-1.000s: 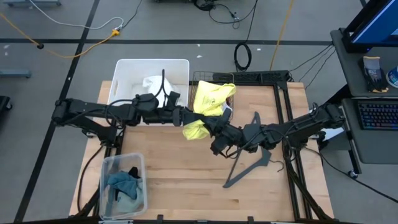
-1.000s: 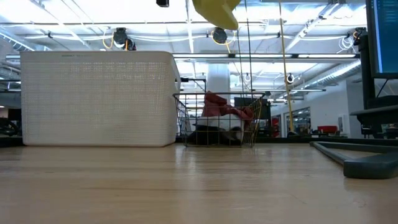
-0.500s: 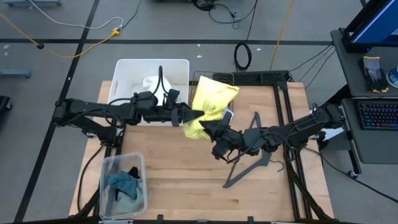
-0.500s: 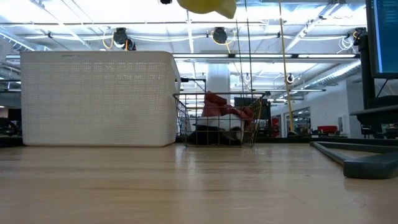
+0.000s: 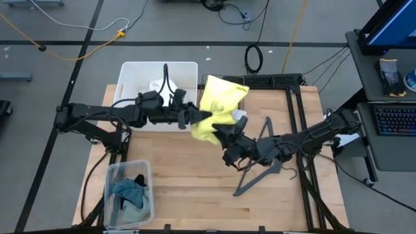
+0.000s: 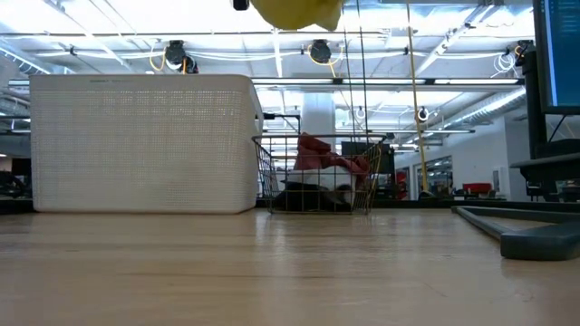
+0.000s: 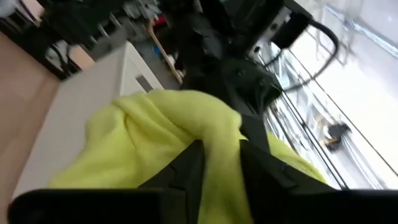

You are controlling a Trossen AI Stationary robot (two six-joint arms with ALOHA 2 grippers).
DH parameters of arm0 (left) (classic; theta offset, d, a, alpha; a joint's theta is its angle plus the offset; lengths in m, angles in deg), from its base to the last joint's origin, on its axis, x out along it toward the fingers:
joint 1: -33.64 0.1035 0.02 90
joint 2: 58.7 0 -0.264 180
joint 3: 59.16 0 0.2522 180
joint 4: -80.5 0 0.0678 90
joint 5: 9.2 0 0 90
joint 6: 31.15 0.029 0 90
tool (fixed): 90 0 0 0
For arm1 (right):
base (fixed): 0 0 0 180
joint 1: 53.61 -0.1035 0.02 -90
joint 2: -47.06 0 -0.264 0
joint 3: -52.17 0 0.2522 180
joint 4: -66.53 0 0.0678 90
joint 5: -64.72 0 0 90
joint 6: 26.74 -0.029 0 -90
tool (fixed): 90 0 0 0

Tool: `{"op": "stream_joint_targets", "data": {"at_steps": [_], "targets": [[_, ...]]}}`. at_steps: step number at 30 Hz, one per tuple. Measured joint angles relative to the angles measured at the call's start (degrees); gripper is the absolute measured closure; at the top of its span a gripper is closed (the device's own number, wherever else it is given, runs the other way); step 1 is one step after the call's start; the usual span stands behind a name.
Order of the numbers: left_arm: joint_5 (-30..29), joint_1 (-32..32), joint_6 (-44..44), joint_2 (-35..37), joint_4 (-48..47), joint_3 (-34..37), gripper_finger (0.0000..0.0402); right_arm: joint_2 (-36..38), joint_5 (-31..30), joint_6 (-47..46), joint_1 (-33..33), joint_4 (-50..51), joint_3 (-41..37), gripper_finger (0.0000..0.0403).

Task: Pick & Place Cloths
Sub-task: Put the yellow shirt into the white bin

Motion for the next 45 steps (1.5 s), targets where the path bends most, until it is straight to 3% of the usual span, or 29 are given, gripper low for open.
{"op": "stream_joint_targets", "data": {"at_steps": [6, 12, 22, 27, 32, 40, 45], "targets": [[-0.46, 4.12, 0.8, 1.91, -0.43, 0.0, 0.0365, 0.08, -6.8, -0.88, -2.23, 0.03, 0.0, 0.0276], [-5.1, 8.66, 6.58, 6.29, -6.71, -0.02, 0.0365, 0.08, -13.25, -0.88, -3.83, 0.05, 0.0, 0.0256], [-22.33, 13.49, 18.06, 16.8, -28.84, -0.04, 0.0365, 0.08, -20.96, -2.13, -4.82, 0.06, 0.0, 0.0261], [-31.31, 14.5, 21.2, 20.05, -40.6, -0.04, 0.0365, 0.08, -21.0, -6.6, -4.79, 0.08, 0.0, 0.0259], [-36.32, 16.47, 19.85, 20.85, -51.82, -0.04, 0.0365, 0.08, -21.0, -7.28, -4.67, 0.08, 0.0, 0.0259], [-37.42, 23.07, 14.01, 18.59, -64.3, -0.04, 0.0365, 0.08, -20.85, -8.21, -4.53, 0.08, -0.02, 0.0261], [-31.86, 28.55, 11.69, 15.4, -66.51, -0.03, 0.0365, 0.08, -20.83, -9.82, -3.98, 0.08, -0.02, 0.0261]]}}
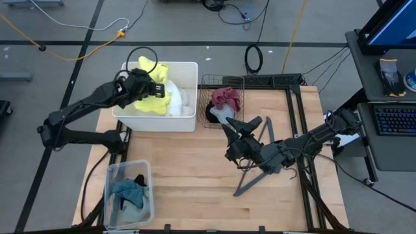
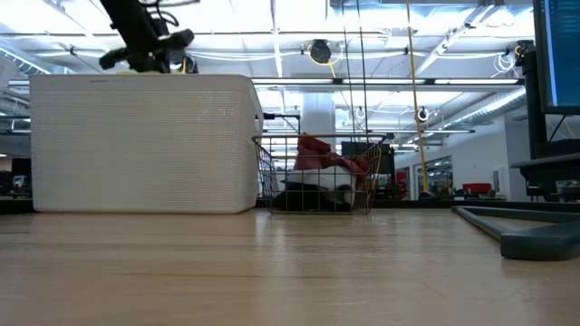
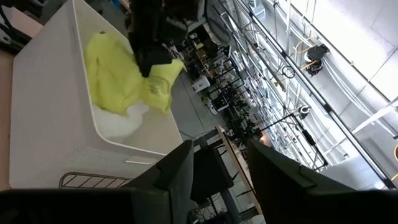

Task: Pick & Place Cloths
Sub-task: Put the yellow shirt into the white bin

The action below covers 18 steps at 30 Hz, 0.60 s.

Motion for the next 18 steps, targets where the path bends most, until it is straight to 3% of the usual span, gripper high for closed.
{"op": "stream_joint_targets", "data": {"at_steps": [18], "targets": [[19.22, 13.11, -0.83, -15.29, -4.85, -0.02, 0.0365, 0.04, -0.13, -2.18, 0.21, 0.72, 0.0, 0.0261]]}}
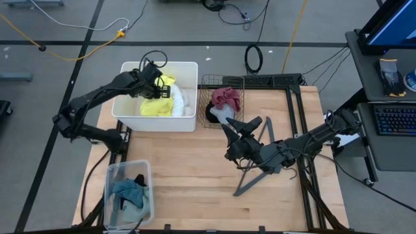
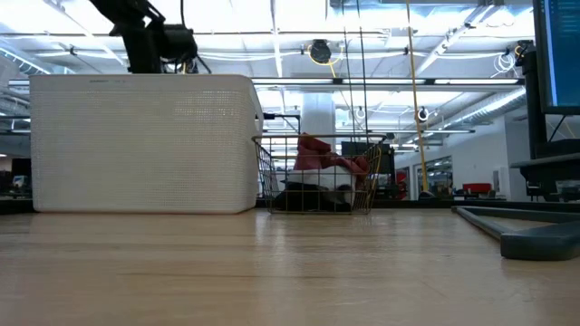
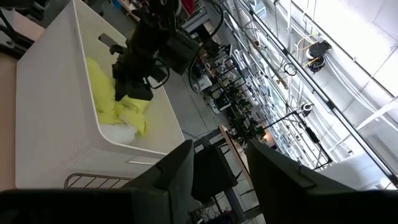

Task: Pick & Place Cloths
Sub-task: Put the yellow shirt into the white bin

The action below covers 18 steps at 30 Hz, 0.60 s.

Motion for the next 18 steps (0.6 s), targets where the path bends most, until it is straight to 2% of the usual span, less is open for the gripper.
{"op": "stream_joint_targets", "data": {"at_steps": [3, 5, 14, 18], "targets": [[2.69, 1.26, -0.56, -1.86, -1.27, 0.0, 0.0363, 0.0, -0.02, 0.0, 0.0, 0.2, -0.02, 0.0262], [3.31, 1.59, -1.43, -2.65, -1.72, 0.0, 0.0344, 0.0, -0.04, 0.0, 0.0, 0.2, -0.02, 0.0262], [4.09, 1.62, -1.03, -3.08, -2.73, 0.0, 0.0213, 0.0, -0.03, 0.07, 0.0, 0.19, -0.02, 0.0262], [7.37, 1.62, -0.88, -3.0, -3.42, 0.0, 0.0161, 0.0, -0.04, 0.15, 0.0, 0.17, -0.02, 0.0261]]}}
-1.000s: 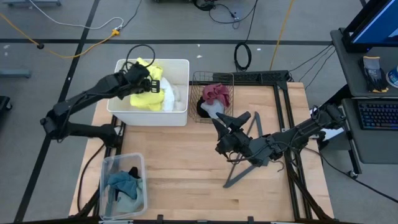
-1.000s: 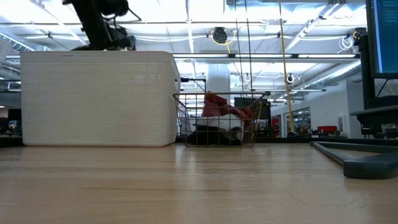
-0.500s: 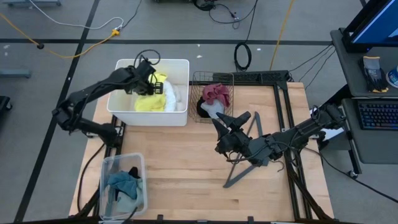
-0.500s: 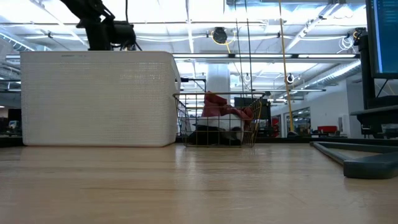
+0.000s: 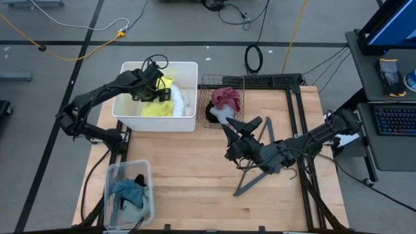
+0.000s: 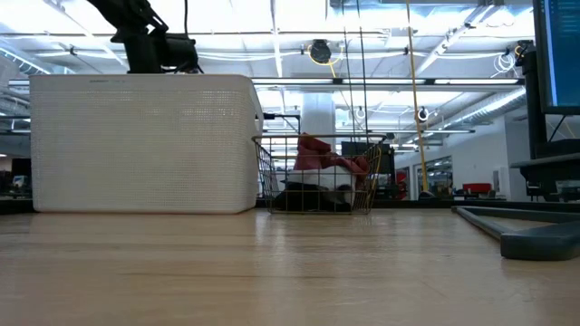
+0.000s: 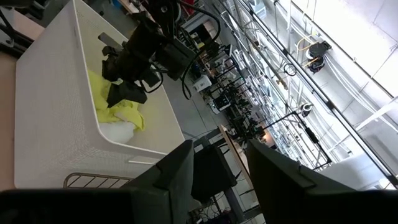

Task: Pick & Place Cloths
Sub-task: Put the yellow shirt into the white bin, then return to Home Position

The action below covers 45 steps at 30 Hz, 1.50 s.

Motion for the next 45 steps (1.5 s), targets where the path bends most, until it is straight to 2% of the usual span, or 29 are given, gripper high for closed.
{"op": "stream_joint_targets", "data": {"at_steps": [7, 12, 18, 24, 30, 33, 37, 40, 42, 45], "targets": [[5.36, -0.02, 2.05, 3.1, -0.09, 0.0, 0.0097, 0.0, -0.04, 0.07, 0.0, 0.0, 0.0, 0.0261], [5.85, -0.02, 2.74, 8.42, -0.05, 0.0, 0.0072, 0.0, -0.4, 0.54, 0.0, -0.01, 0.0, 0.0261], [8.66, -0.09, -1.66, 16.71, 1.5, 0.0, 0.006, 0.0, -4.41, 0.93, -0.02, 0.19, 0.0, 0.0261], [9.07, -2.0, 0.41, 24.71, 4.15, 0.0, 0.0061, 0.45, -7.67, 0.33, -0.02, 3.36, -0.02, 0.0261], [8.85, -4.05, 1.92, 31.21, 5.07, 0.0, 0.0058, 3.66, -7.07, -9.14, -0.01, 14.55, -0.02, 0.0261], [8.83, -4.54, 1.92, 33.81, 4.6, 0.0, 0.0057, 6.81, -0.99, -20.14, 0.0, 24.27, -0.02, 0.0261], [8.5, -4.92, 1.62, 36.32, 4.64, 0.0, 0.0055, 12.19, 17.4, -39.0, 1.35, 39.63, -0.02, 0.0261], [9.06, -5.57, 7.95, 37.73, 4.75, 0.0, 0.0055, 15.53, 28.57, -49.62, 3.33, 48.77, -0.02, 0.0261], [11.83, -6.38, 12.32, 38.49, 4.87, 0.0, 0.0055, 17.23, 31.65, -54.08, 4.49, 53.1, -0.02, 0.0261], [17.09, -7.94, 18.47, 39.66, 5.6, 0.0, 0.0055, 19.43, 32.86, -57.97, 5.39, 58.28, -0.02, 0.0261]]}}
